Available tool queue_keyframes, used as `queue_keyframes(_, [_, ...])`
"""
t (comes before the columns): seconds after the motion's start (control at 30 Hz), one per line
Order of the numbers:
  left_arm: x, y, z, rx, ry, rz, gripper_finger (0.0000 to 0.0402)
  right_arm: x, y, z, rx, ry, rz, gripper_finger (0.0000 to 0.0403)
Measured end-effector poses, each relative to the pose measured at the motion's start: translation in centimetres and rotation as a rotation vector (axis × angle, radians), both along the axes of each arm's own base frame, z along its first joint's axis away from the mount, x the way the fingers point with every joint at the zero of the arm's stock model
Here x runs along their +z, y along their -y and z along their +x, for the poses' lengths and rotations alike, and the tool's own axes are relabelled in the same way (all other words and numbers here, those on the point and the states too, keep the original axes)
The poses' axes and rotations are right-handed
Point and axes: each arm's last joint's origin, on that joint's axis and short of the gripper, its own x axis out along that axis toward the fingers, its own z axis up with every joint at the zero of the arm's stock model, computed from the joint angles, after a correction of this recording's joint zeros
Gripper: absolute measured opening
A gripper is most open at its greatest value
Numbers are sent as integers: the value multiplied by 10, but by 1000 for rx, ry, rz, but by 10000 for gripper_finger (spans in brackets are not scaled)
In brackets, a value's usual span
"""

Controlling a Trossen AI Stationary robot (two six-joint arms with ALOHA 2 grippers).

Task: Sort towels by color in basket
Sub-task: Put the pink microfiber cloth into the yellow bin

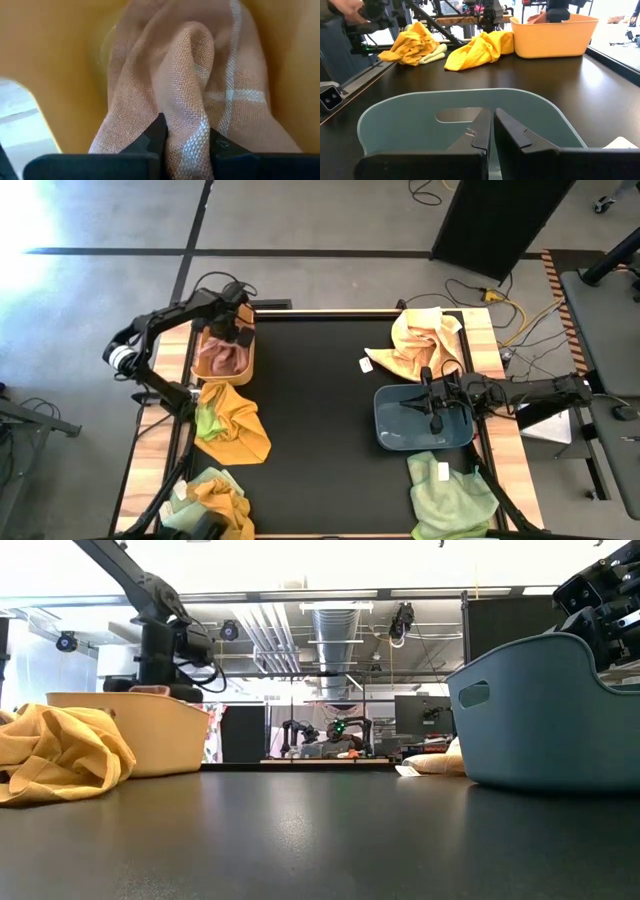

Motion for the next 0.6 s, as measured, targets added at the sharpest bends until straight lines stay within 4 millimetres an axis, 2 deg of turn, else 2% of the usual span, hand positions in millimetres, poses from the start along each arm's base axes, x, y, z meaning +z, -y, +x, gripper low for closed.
queue_keyframes(0.17, [-17, -6, 2, 69, 40, 8, 36, 0, 0, 0, -1, 0, 0, 13])
queue_keyframes(0.3, [-22, -9, 1, 70, -18, 33, 49, 0, 0, 0, -1, 0, 0, 13])
queue_keyframes(0.6, [-8, -2, -3, 11, -17, 41, 143, 0, 0, 0, -1, 0, 0, 13])
